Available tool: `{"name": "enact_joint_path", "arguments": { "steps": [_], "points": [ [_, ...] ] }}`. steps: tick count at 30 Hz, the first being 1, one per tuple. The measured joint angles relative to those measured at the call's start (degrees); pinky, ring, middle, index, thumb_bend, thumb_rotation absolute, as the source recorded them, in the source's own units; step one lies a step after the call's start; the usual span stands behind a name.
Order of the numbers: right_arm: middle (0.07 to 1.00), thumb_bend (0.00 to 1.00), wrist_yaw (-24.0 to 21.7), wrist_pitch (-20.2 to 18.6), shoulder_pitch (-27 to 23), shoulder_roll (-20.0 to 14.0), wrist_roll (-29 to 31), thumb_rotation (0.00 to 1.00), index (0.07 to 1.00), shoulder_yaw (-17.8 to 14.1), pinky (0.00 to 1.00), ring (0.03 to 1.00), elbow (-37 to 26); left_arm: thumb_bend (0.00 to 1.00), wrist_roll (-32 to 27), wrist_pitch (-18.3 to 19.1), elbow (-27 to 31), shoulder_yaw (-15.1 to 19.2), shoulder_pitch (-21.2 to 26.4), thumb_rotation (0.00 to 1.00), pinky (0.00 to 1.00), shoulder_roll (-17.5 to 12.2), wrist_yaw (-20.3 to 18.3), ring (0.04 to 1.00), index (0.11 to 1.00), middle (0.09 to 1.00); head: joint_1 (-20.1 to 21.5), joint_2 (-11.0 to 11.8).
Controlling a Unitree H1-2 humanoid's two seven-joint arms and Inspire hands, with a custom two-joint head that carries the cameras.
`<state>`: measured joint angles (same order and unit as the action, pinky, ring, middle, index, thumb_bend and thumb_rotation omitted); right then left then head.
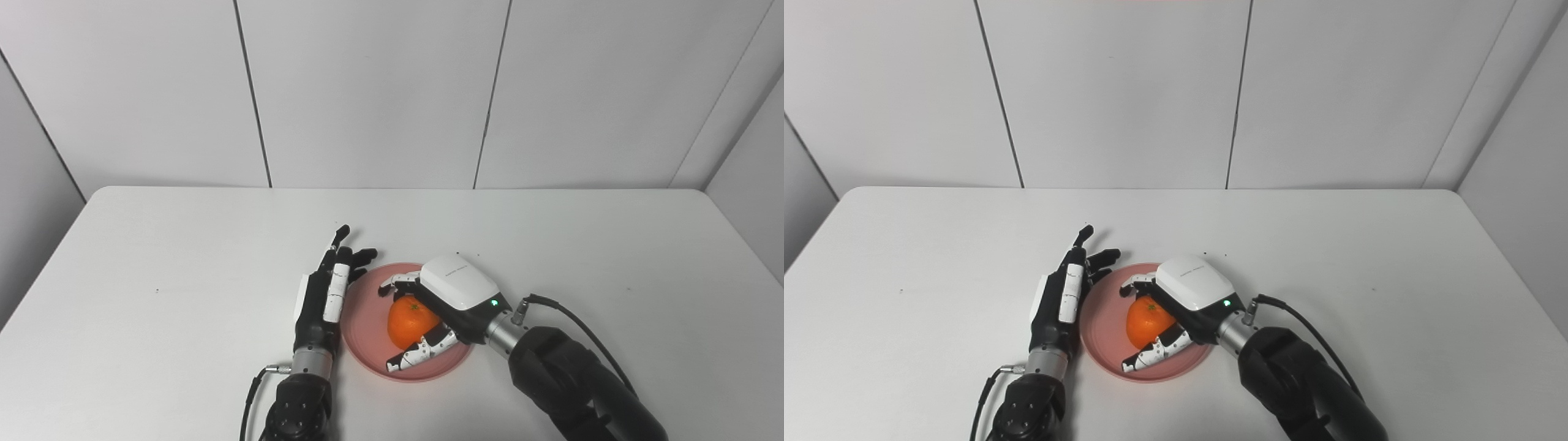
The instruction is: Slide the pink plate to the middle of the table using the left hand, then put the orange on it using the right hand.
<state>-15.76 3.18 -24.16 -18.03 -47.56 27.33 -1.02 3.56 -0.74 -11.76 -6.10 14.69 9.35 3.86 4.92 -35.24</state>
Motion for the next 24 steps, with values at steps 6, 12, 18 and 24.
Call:
{"name": "enact_joint_path", "arguments": {
  "steps": [6,12,18,24],
  "points": [
    [0.636,0.93,-0.21,0.09,-0.15,-0.02,0.90,0.66,0.705,-0.06,0.46,0.542,0.04,1.00,0.00,0.03,0.00,-0.01,0.00,1.00,0.71,0.00,0.00,0.774,0.905,0.720,0.00,0.00],
    [0.626,0.93,-1.30,0.47,-0.41,-0.36,2.34,0.66,0.688,-0.17,0.46,0.544,0.03,0.99,-0.70,0.22,0.01,0.07,0.02,0.99,0.71,0.00,-0.12,0.777,0.899,0.722,-0.09,0.00],
    [0.591,0.93,-1.29,3.75,-0.45,-0.54,4.87,0.69,0.653,-0.60,0.43,0.510,0.10,0.98,-1.27,0.32,0.04,0.08,0.05,0.99,0.70,0.00,-0.15,0.772,0.894,0.757,-0.09,-0.09],
    [0.562,1.00,-0.65,8.69,-1.24,-0.60,9.52,0.84,0.592,-3.39,0.42,0.492,0.39,0.98,-1.52,0.29,0.04,0.02,0.11,1.00,0.73,0.01,-0.22,0.724,0.890,0.738,0.00,-0.18]
  ]
}}
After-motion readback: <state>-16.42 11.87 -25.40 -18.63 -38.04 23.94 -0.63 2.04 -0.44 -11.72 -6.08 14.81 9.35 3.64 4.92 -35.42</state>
